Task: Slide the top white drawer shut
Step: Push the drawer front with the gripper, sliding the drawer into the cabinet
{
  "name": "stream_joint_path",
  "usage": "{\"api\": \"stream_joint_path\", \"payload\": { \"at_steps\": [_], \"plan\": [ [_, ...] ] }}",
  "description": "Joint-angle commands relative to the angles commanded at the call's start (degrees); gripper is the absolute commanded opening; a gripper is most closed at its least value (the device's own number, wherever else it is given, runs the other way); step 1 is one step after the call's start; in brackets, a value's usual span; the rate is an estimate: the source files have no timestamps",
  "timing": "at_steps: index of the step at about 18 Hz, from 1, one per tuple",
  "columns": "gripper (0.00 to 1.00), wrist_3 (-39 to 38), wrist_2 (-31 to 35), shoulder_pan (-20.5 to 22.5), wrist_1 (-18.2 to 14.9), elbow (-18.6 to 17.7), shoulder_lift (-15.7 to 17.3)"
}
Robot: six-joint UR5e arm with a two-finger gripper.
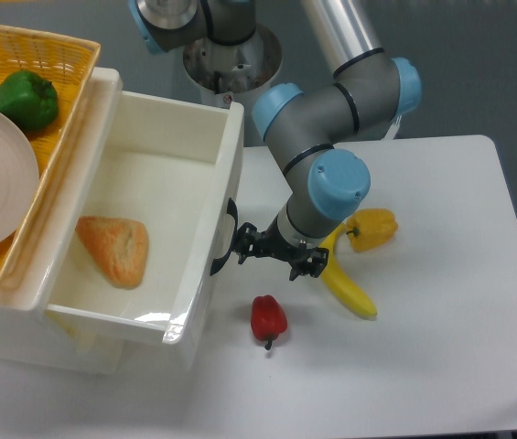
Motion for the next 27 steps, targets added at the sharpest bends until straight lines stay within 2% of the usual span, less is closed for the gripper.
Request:
{"api": "stream_joint_path", "payload": {
  "at_steps": [27],
  "plan": [
    [1.00,0.35,0.09,-8.35,-0.09,-0.26,1.23]
  ]
}}
